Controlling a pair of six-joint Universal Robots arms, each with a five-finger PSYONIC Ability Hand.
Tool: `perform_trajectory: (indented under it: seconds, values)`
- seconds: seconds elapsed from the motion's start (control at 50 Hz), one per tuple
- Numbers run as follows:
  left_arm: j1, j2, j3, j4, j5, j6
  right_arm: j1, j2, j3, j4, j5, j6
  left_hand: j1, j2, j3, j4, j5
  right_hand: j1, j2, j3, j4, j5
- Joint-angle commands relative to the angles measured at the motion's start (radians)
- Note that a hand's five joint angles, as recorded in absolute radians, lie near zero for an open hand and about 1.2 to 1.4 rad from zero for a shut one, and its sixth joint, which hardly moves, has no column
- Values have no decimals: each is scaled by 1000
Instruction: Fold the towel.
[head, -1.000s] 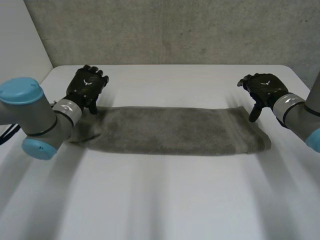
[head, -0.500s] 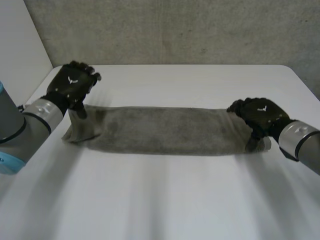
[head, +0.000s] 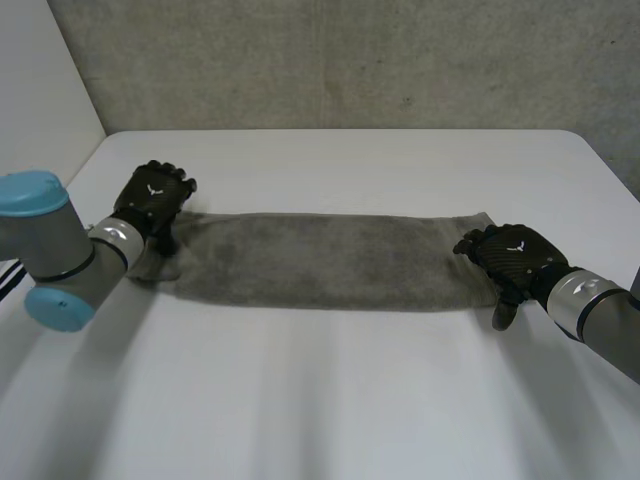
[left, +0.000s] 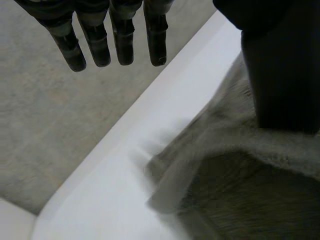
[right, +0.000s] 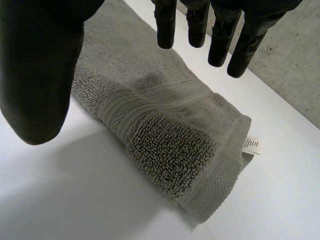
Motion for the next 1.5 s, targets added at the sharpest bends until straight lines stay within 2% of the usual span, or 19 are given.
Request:
perform_trajectory:
  seconds: [0.02,0.14,0.24,0.34,0.5,0.56,0.72,0.94,1.0,1.08,1.1,1.14,1.16,1.18,1.32,1.5]
  values:
    - [13,-48,124,65,-188,62,1,-1,0,1,3,1,-47,-40,-52,-59,-7,-65,-80,-43,-76,-63]
    - [10,-28,84,72,-186,67,0,-4,-1,-2,3,4,-47,-40,-52,-59,-7,-65,-80,-43,-76,-63]
    - [2,58,-25,69,-171,61,-9,-9,0,-9,3,11,-59,-52,-52,-59,-18,-65,-80,-43,-76,-63]
    - [-2,182,-192,69,-101,56,-20,-10,3,-10,3,13,-67,-61,-52,-59,-27,-40,-55,-43,-76,-38]
    - [13,294,-326,51,-91,53,-68,-12,11,-30,3,13,-70,-64,-52,-59,-30,165,150,-43,-76,167]
    - [24,334,-376,28,-87,53,-74,-12,11,-32,3,13,-76,-70,-52,-59,-36,177,162,-43,-76,179]
    - [48,385,-490,17,-76,53,-94,2,8,-38,1,-3,-76,-70,-52,-59,-36,227,212,-43,-76,229]
    - [47,370,-493,17,-85,44,-95,73,-4,-98,6,-6,-59,-52,-52,-59,-18,259,245,-43,-76,261]
    - [48,368,-487,17,-85,46,-95,82,-8,-111,6,-6,-53,-46,-52,-59,-12,394,380,-43,-76,396]
    - [50,334,-450,17,-87,46,-94,96,-8,-127,4,-6,-44,-37,-52,-59,-4,728,713,-43,-76,729]
    - [50,318,-438,17,-90,46,-94,96,-8,-127,4,-6,-41,-34,-52,-59,-1,729,714,-43,-76,731]
    - [50,305,-426,16,-93,46,-92,105,-14,-130,6,-6,-41,-34,-52,-59,-1,1042,1027,-43,-76,1043]
    - [50,295,-418,16,-93,46,-92,105,-14,-130,6,-6,-41,-34,-52,-59,-1,1043,1029,-43,-76,1045]
    - [50,294,-418,16,-93,46,-94,103,-15,-130,6,-6,-41,-34,-52,-59,-1,1155,1141,-43,-76,1157]
    - [47,276,-410,14,-94,47,-128,80,-20,-122,1,-4,-41,-34,-52,-59,-1,1157,1142,-43,-76,1158]
    - [48,299,-430,3,-94,44,-290,19,6,-87,-28,-39,-44,-37,-52,-59,-4,1157,1142,-43,-76,1158]
